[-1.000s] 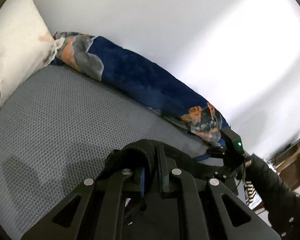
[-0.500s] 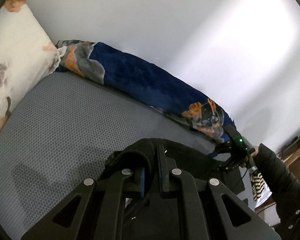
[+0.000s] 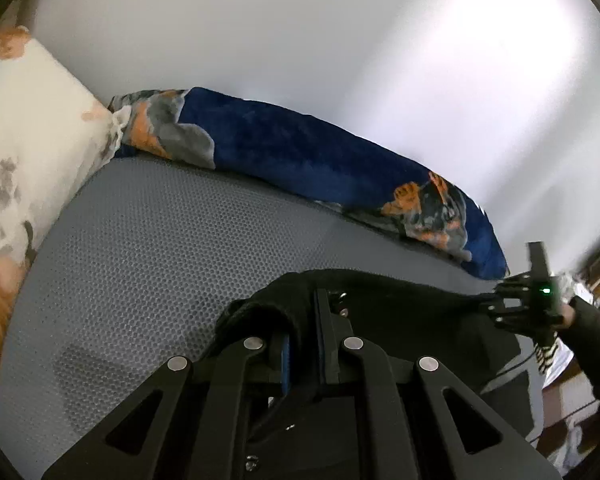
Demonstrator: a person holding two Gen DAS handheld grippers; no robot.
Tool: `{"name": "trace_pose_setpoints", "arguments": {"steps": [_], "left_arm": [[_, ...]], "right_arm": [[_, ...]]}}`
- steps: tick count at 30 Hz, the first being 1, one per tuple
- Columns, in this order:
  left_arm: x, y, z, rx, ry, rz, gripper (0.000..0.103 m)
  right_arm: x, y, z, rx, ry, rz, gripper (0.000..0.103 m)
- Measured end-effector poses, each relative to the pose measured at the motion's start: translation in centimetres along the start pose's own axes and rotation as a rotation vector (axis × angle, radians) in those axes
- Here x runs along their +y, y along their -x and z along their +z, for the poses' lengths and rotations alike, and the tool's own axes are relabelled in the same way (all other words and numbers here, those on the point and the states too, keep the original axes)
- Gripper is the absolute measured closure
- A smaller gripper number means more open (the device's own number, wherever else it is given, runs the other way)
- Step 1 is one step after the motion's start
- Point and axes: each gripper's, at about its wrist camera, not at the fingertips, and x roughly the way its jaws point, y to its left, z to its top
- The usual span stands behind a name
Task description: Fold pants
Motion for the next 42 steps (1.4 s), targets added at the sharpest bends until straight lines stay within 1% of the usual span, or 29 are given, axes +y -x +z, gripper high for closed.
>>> {"name": "trace_pose_setpoints", "arguments": {"steps": [2,3,5,6,8,9,11,13,16,18,20,21,26,28,30,32,33,34,35,36,37,38,40,42], "left_arm": [[-0.3,0.5,-0.3,0.001,-0.022,0.005,0.093],[-0.4,0.9,-0.6,0.0,-0.034,0.005,0.093],[-0.7,2.3,-1.4,0.002,-0.046,-0.005,0.093],[-0.8,3.0,-1.8,-0.002,-0.048,-0.011,0.093],[-0.8,4.4,-3.0,-0.007,-0.052,-0.028,0.093],[-0.9,5.5,-4.1,-0.011,-0.062,-0.036,0.093],[-1.3,7.3,-5.4,-0.011,-0.067,-0.054,0.093],[-1.5,9.0,-7.3,0.006,-0.067,-0.077,0.092],[-1.6,10.8,-9.9,0.034,-0.069,-0.082,0.091],[-1.2,11.5,-12.0,0.074,-0.062,-0.076,0.091],[-0.8,11.7,-13.5,0.113,-0.06,-0.069,0.09],[-0.4,11.6,-14.6,0.144,-0.069,-0.054,0.089],[0.9,9.8,-18.2,0.274,-0.099,0.014,0.089],[0.8,8.8,-19.4,0.324,-0.15,0.065,0.089],[0.3,8.6,-20.2,0.336,-0.202,0.102,0.088],[-0.1,8.8,-20.2,0.339,-0.217,0.133,0.081],[-0.1,8.9,-20.2,0.355,-0.218,0.15,0.079],[0.0,9.1,-20.1,0.36,-0.216,0.165,0.07],[0.2,9.4,-20.1,0.363,-0.217,0.195,0.055],[0.6,10.0,-20.3,0.364,-0.219,0.244,0.048],[0.9,10.5,-20.4,0.357,-0.216,0.268,0.037],[1.3,11.0,-20.4,0.349,-0.204,0.276,0.036],[2.1,12.7,-20.5,0.334,-0.141,0.264,0.036],[3.0,14.2,-20.6,0.307,-0.04,0.22,0.036]], "right_arm": [[0.8,1.7,-0.9,-0.019,-0.011,-0.033,0.097],[0.6,3.0,-1.6,-0.033,-0.023,-0.038,0.097],[1.8,5.1,-2.8,-0.05,-0.041,-0.038,0.097],[3.4,6.4,-3.7,-0.063,-0.049,-0.031,0.097],[4.9,8.0,-4.8,-0.082,-0.076,-0.016,0.097],[5.9,9.3,-6.0,-0.094,-0.102,0.004,0.098],[6.9,10.2,-7.9,-0.097,-0.128,0.026,0.098],[8.6,10.8,-10.1,-0.084,-0.16,0.071,0.098],[11.6,10.8,-12.9,-0.042,-0.178,0.135,0.098],[12.9,10.2,-14.3,-0.012,-0.208,0.18,0.098],[14.3,9.3,-15.6,0.013,-0.211,0.209,0.098],[15.0,8.6,-16.1,0.029,-0.214,0.226,0.098],[17.0,5.4,-17.1,0.103,-0.217,0.265,0.098],[17.8,4.1,-17.4,0.138,-0.213,0.266,0.098],[18.3,3.4,-17.4,0.148,-0.207,0.254,0.098],[18.1,3.3,-17.3,0.151,-0.221,0.254,0.098],[18.1,3.4,-17.2,0.153,-0.226,0.251,0.098],[18.1,3.3,-17.1,0.156,-0.226,0.247,0.098],[18.2,3.3,-17.0,0.158,-0.221,0.241,0.098],[18.3,3.3,-17.0,0.158,-0.217,0.236,0.098],[18.2,3.2,-16.8,0.158,-0.218,0.235,0.097],[18.1,3.0,-16.5,0.159,-0.221,0.234,0.097],[18.4,3.0,-16.2,0.157,-0.218,0.229,0.097],[18.8,3.0,-16.2,0.154,-0.21,0.221,0.097]]}}
